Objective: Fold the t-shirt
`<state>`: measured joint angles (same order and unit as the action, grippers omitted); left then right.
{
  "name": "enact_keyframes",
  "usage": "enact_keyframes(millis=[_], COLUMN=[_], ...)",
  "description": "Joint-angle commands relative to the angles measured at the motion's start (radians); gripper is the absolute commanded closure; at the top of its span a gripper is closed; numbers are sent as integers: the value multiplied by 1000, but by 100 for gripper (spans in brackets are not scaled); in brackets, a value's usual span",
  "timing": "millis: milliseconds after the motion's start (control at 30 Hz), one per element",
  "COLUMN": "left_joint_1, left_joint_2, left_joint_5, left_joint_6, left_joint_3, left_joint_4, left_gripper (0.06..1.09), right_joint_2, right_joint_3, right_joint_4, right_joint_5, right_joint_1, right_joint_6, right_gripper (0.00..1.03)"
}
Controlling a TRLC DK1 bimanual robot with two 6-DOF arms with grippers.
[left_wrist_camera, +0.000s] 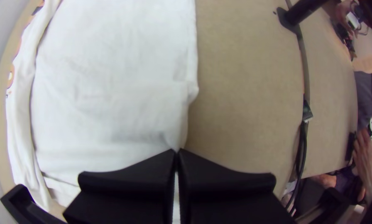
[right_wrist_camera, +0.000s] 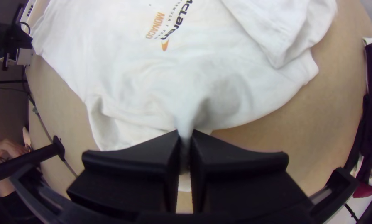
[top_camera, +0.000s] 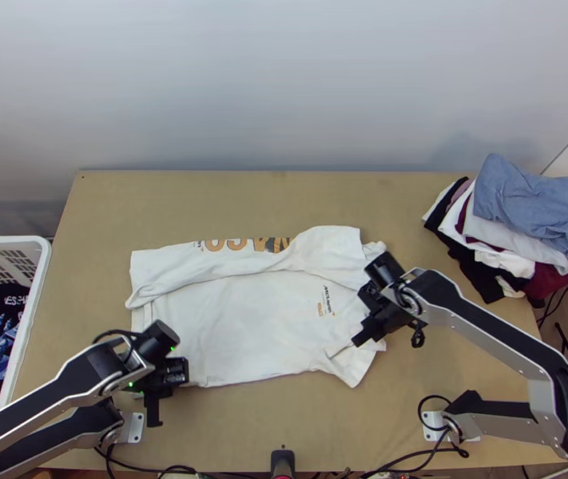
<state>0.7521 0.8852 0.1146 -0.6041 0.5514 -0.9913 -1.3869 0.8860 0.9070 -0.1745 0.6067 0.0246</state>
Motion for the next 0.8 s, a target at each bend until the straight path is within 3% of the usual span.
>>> enact_keyframes(millis=[0, 167, 400, 767], left_joint_1=[-172, -396, -708, -747], left_joint_2=[11, 74, 278, 704], left_joint_5=[22, 48, 96, 105], left_joint_6=[-92, -269, -511, -520], left_joint_3=[68, 174, 309, 685], left_joint_4=[-23, -89, -84, -61], left_gripper=[104, 104, 104, 104], right_joint_2=[75, 89, 22, -247], right_joint_3=[11, 68, 157, 449], right_joint_4=[46, 102, 118, 139], right_joint_5=[-40, -65, -109, -220], right_joint_1=[-36, -51, -185, -357], right_joint_6=[8, 8, 64, 72], right_gripper=[100, 100, 100, 100])
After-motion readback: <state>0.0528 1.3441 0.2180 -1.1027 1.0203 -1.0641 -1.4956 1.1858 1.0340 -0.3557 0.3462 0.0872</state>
